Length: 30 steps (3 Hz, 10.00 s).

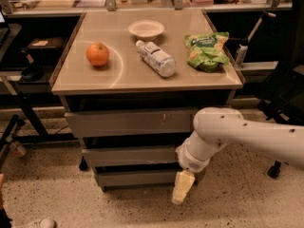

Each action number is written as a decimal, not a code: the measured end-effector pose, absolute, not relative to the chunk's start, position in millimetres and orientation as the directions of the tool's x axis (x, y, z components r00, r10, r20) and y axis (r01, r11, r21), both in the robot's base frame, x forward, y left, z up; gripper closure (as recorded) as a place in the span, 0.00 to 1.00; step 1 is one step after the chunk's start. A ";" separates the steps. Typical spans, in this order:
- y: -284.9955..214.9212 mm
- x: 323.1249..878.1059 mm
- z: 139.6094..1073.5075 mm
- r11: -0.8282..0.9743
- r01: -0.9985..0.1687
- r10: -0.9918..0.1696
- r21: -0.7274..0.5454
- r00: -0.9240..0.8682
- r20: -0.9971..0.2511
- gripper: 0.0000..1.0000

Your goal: Open middle drawer

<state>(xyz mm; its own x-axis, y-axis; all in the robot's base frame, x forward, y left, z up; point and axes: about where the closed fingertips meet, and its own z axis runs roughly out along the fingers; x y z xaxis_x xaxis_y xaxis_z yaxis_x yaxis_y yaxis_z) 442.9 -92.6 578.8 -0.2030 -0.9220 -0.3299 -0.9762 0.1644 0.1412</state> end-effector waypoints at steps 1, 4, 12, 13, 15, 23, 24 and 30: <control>-85.4 476.0 499.7 0.237 -0.949 -0.874 0.207 -0.302 -0.380 0.00; -76.1 516.6 480.8 0.260 -0.962 -0.864 0.077 -0.268 -0.425 0.00; -76.6 569.6 398.4 0.253 -0.965 -0.894 0.065 -0.259 -0.366 0.00; -76.6 569.5 402.0 0.253 -0.965 -0.894 0.065 -0.259 -0.366 0.00; -87.2 519.9 404.0 0.228 -0.962 -0.906 0.151 -0.266 -0.330 0.00; -99.2 466.8 409.9 0.194 -0.938 -0.927 0.288 -0.271 -0.259 0.00; -104.5 453.6 407.9 0.198 -0.929 -0.926 0.313 -0.282 -0.250 0.00; -153.3 351.3 425.7 0.231 -0.883 -0.931 0.408 -0.323 -0.171 0.00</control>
Offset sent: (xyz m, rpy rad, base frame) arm 0.0606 0.0034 -0.1049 0.1013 0.0906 -0.1146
